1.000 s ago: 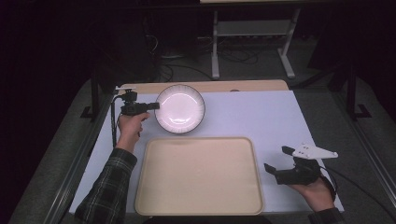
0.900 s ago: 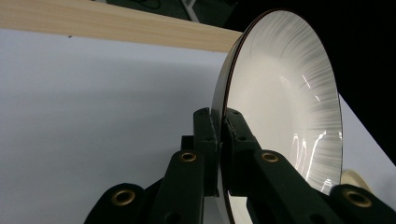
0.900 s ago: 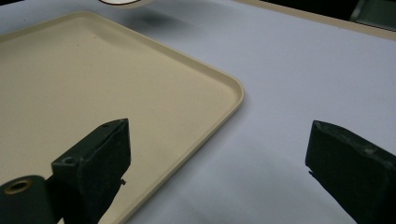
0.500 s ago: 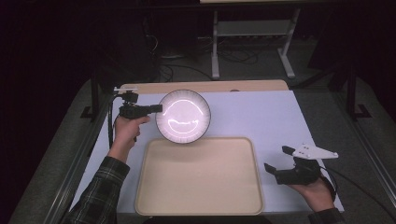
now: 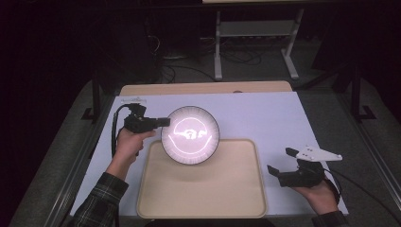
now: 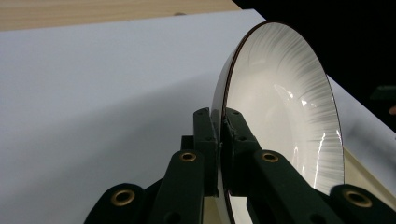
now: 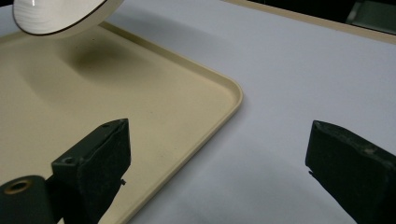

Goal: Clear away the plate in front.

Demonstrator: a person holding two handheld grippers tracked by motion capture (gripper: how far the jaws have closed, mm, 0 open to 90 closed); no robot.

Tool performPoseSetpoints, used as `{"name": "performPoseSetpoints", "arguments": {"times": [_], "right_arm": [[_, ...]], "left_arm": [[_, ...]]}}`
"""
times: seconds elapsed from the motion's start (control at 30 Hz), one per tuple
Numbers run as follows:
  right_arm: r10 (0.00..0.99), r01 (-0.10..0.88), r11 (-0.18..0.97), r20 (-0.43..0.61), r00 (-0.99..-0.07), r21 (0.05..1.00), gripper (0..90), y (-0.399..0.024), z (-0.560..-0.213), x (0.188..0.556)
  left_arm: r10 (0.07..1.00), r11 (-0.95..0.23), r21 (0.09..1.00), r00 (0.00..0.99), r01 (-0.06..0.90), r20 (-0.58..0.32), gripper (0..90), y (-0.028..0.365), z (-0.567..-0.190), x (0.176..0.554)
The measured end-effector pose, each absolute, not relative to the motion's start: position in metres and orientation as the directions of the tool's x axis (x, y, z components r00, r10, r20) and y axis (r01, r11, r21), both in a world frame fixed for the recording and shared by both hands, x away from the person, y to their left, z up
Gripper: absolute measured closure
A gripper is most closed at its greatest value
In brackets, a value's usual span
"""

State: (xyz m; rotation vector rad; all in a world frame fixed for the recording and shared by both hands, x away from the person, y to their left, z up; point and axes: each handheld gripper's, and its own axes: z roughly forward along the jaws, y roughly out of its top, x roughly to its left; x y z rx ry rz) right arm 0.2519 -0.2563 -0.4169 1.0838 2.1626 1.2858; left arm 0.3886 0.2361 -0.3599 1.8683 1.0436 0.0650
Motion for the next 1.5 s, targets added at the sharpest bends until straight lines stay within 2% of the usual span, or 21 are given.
{"name": "performPoseSetpoints", "arguments": {"times": [0.87,1.5], "right_arm": [[0.785,0.417,0.277,0.047,-0.618,0.866,5.9,-0.256,-0.417,0.251],[0.783,0.415,0.287,0.038,-0.621,0.863,5.9,-0.255,-0.417,0.251]], "left_arm": [[0.612,-0.312,0.708,0.704,0.633,-0.360,85.9,0.210,-0.387,0.344],[0.610,-0.343,0.648,0.686,0.680,-0.397,86.5,0.202,-0.415,0.345]]}}
